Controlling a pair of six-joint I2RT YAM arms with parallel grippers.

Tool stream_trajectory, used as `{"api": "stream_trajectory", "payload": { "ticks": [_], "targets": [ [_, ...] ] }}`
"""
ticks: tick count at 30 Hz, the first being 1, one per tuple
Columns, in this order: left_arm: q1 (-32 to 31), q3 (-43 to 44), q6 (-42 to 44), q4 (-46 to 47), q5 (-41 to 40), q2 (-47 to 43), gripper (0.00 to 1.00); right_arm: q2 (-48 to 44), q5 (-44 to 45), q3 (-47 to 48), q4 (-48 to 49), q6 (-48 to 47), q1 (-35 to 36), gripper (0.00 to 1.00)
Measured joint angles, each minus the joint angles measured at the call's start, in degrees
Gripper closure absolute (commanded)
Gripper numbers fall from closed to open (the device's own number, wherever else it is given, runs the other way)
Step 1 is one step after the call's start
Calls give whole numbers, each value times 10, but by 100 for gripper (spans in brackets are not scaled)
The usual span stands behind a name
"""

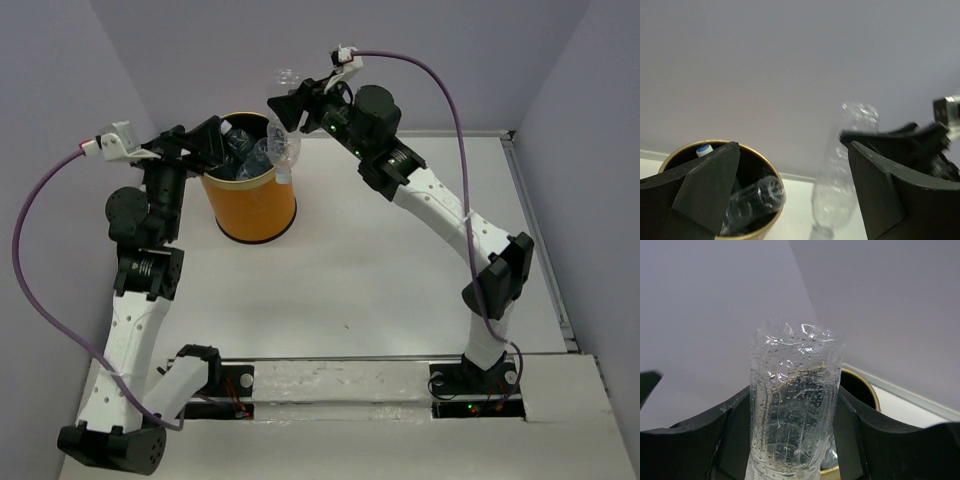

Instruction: Put the plastic bottles in the bin

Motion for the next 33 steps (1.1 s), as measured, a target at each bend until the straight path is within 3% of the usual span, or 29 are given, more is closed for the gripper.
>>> {"api": "stream_trajectory", "payload": {
  "ticks": [9, 18, 21, 23, 29, 32, 33],
  "targets": [
    [-8, -172, 37, -157, -18, -210, 1, 244, 27, 292, 2, -61, 28, 81],
    [-67, -196, 56, -182, -111, -277, 1, 343, 68, 296, 134, -192, 93, 74],
    [-73, -211, 57, -188, -141, -298, 1, 359, 74, 255, 154, -236, 114, 72],
    [-74, -215, 59, -190, -158, -311, 1, 360, 80, 220, 160, -249, 124, 65],
    [-74, -215, 62, -191, -179, -321, 1, 340, 92, 166, 202, -236, 122, 16],
    [-73, -215, 62, -191, -181, -321, 1, 319, 96, 136, 200, -219, 121, 1],
    [-73, -215, 63, -191, -181, -320, 1, 314, 95, 133, 195, -212, 121, 0]
  ]
}}
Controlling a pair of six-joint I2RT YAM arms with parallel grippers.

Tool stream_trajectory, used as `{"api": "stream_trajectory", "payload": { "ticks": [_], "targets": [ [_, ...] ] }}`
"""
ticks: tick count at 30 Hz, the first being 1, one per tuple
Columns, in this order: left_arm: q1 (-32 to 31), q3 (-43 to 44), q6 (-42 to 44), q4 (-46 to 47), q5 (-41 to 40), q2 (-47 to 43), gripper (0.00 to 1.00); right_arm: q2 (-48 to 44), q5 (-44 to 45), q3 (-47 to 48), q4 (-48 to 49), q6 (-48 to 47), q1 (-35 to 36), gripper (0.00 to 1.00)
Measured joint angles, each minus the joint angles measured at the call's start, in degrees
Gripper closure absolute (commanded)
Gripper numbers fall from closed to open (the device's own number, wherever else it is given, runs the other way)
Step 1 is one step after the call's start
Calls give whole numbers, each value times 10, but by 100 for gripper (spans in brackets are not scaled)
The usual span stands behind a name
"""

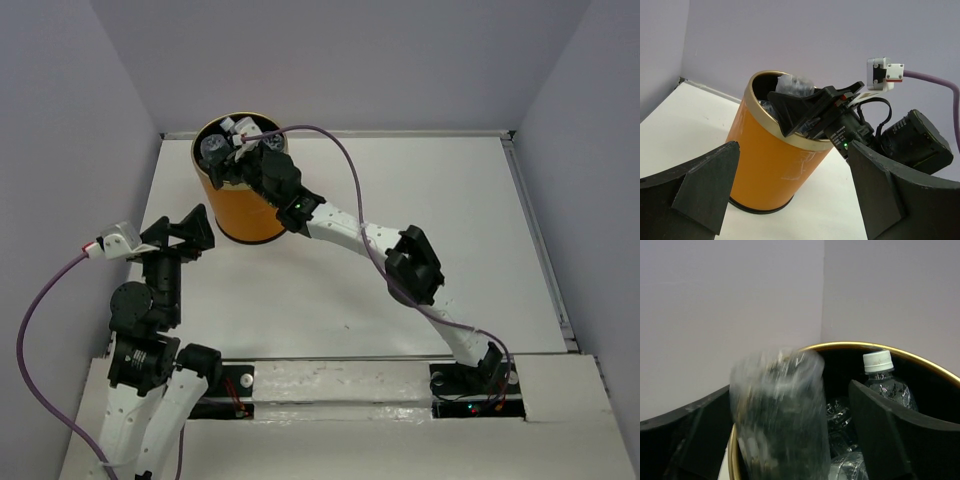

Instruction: Put the plastic bottles in the bin

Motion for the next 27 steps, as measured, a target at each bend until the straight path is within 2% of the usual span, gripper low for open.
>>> {"api": "stream_trajectory", "payload": {
  "ticks": [5, 9, 12, 14, 15, 19, 20, 23, 24, 27],
  "targets": [
    [9, -2, 1, 0, -2, 10, 1, -24, -11, 7, -50, 48, 0, 0],
    [16, -9, 2, -3, -8, 10, 1, -77, -24, -5, -89, 93, 0, 0],
    [18, -12, 2, -5, -16, 4, 1, -167, -22, -73, -98, 115, 0, 0],
    [18, -17, 2, -5, -22, -8, 1, -238, -13, -135, -94, 124, -1, 4],
    [18, -19, 2, -6, -25, -15, 1, -285, -6, -183, -89, 129, -1, 13],
    [19, -22, 4, -4, -19, -30, 1, -452, 12, -378, -48, 142, -2, 91],
    [19, -22, 4, -4, -11, -30, 1, -513, 20, -457, -40, 149, -2, 100],
    [19, -22, 2, -4, 24, -27, 1, -664, 46, -639, -46, 165, -3, 100],
    [19, -22, -1, -4, 43, -23, 1, -711, 57, -685, -54, 171, -3, 93],
    [19, -25, -12, -4, 94, -12, 1, -847, 97, -806, -85, 184, -3, 38]
  ]
}}
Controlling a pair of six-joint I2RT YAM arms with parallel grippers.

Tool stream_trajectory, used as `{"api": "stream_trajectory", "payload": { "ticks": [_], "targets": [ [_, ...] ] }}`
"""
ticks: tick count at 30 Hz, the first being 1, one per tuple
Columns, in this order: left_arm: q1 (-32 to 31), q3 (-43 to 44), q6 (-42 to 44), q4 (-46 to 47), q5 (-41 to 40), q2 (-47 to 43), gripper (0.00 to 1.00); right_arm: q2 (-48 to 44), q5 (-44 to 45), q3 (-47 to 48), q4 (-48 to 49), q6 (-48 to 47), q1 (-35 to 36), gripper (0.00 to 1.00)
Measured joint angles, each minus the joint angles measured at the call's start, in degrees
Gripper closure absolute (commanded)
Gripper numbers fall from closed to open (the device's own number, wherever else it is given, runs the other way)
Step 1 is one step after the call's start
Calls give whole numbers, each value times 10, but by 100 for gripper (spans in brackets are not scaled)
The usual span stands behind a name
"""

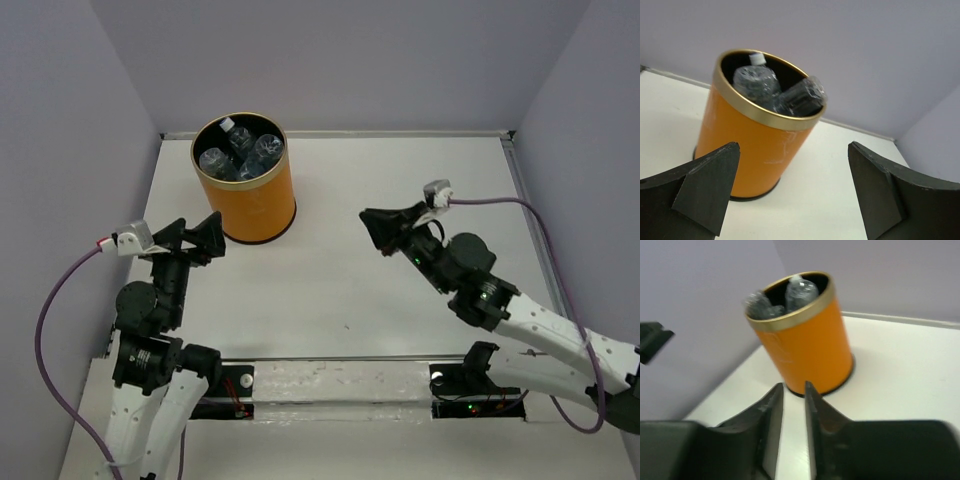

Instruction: Put the plastic bottles in the bin

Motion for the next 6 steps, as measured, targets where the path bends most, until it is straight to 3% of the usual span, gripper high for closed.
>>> {"api": "stream_trajectory", "payload": {
  "ticks": [1, 2, 6],
  "targets": [
    [0, -3, -5, 0, 22, 5, 1, -38, 13, -28, -15, 8, 0, 16],
    [0, -7, -9, 0, 42, 8, 1, -79, 28, -57, -30, 13, 0, 1],
    [0, -31, -25, -2, 110, 11, 1, -221, 84, -144, -106, 30, -1, 0]
  ]
}}
